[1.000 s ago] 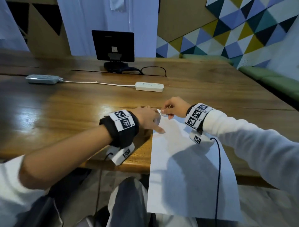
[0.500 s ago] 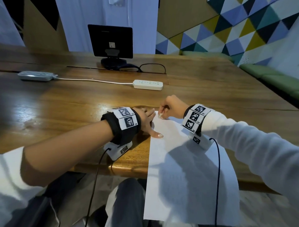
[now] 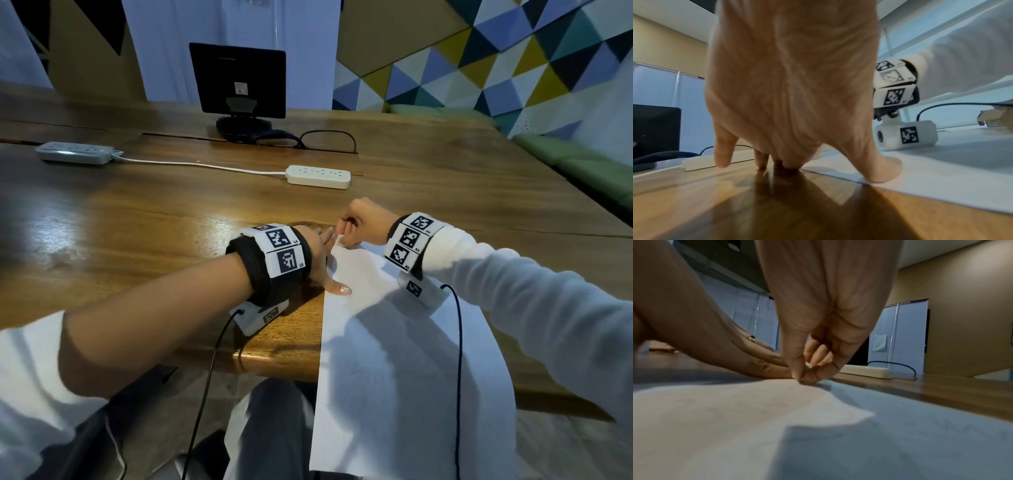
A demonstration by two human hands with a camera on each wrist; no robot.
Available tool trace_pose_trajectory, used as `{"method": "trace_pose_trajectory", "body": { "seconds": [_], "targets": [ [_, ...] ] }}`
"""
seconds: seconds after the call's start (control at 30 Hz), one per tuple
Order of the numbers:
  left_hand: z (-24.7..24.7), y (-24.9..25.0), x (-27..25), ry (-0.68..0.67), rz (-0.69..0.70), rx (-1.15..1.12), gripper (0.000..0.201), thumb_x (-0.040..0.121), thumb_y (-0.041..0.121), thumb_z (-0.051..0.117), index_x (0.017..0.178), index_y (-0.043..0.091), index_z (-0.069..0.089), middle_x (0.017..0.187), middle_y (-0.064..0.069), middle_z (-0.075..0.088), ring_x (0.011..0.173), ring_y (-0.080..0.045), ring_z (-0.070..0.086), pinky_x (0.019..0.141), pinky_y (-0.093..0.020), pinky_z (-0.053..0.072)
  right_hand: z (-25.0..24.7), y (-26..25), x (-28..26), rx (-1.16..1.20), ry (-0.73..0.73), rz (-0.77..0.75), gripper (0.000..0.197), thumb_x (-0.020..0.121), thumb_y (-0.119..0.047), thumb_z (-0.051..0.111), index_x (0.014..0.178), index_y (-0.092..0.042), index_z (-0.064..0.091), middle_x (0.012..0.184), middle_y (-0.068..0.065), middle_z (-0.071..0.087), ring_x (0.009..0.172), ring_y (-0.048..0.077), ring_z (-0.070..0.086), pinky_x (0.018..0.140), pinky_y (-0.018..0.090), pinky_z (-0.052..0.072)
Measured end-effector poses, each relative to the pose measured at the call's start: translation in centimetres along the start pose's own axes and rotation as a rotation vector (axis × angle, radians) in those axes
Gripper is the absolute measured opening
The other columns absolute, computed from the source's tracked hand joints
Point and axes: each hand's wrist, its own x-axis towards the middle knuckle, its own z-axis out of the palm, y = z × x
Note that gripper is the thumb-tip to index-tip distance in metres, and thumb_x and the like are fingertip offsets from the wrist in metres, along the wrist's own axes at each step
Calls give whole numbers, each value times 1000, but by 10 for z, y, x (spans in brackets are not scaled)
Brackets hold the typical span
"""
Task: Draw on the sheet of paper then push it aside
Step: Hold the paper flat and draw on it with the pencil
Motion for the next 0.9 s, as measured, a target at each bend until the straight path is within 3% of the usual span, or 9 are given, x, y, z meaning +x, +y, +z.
{"method": "trace_pose_trajectory", "body": {
  "seconds": [0.2, 0.33, 0.47, 0.6, 0.77, 0.9],
  "targets": [
    [1, 0, 3, -1, -8, 1, 112, 79, 77, 38, 148, 10, -20, 155, -9, -25, 146, -28, -14, 118, -45, 2, -2, 2, 0, 41, -111, 3, 5, 76, 2, 68, 78, -1, 65, 64, 5, 63, 57, 13, 62, 62, 22, 54],
    [2, -1, 3, 16, 6, -5, 112, 80, 77, 38, 148, 9, -19, 156, -9, -25, 146, -28, -12, 118, -46, 3, 1, -5, 7, -22, 45, 66, 12, 76, 6, 64, 75, -5, 62, 58, -6, 54, 54, 7, 53, 66, 28, 52],
    [2, -2, 7, -2, -3, -4, 114, 78, 78, 39, 148, 11, -20, 156, -9, -25, 146, -29, -13, 118, -47, 2, -4, -1, -3, 128, -160, 19, 14, 78, 2, 69, 71, -7, 61, 49, -5, 62, 46, 7, 60, 55, 20, 52],
    [2, -1, 3, 15, 8, -7, 112, 80, 77, 39, 148, 10, -20, 156, -9, -23, 146, -28, -9, 119, -45, 4, 1, -3, 2, 73, -5, 42, 15, 79, 3, 66, 70, -7, 59, 59, 2, 61, 52, 12, 61, 61, 26, 55],
    [2, -3, 6, 17, -2, -15, 114, 78, 78, 41, 149, 11, -18, 157, -9, -22, 147, -28, -7, 119, -45, 6, -2, 0, -4, 60, -115, -8, 4, 77, 4, 65, 80, 5, 64, 63, 8, 64, 56, 17, 63, 65, 29, 56],
    [3, -2, 8, 38, 3, -13, 115, 77, 79, 41, 149, 10, -16, 157, -9, -20, 147, -29, -1, 119, -46, 11, 0, 1, 2, -44, 11, 27, 5, 78, 4, 63, 82, 3, 65, 61, -1, 58, 62, 17, 59, 75, 38, 59]
  ]
}}
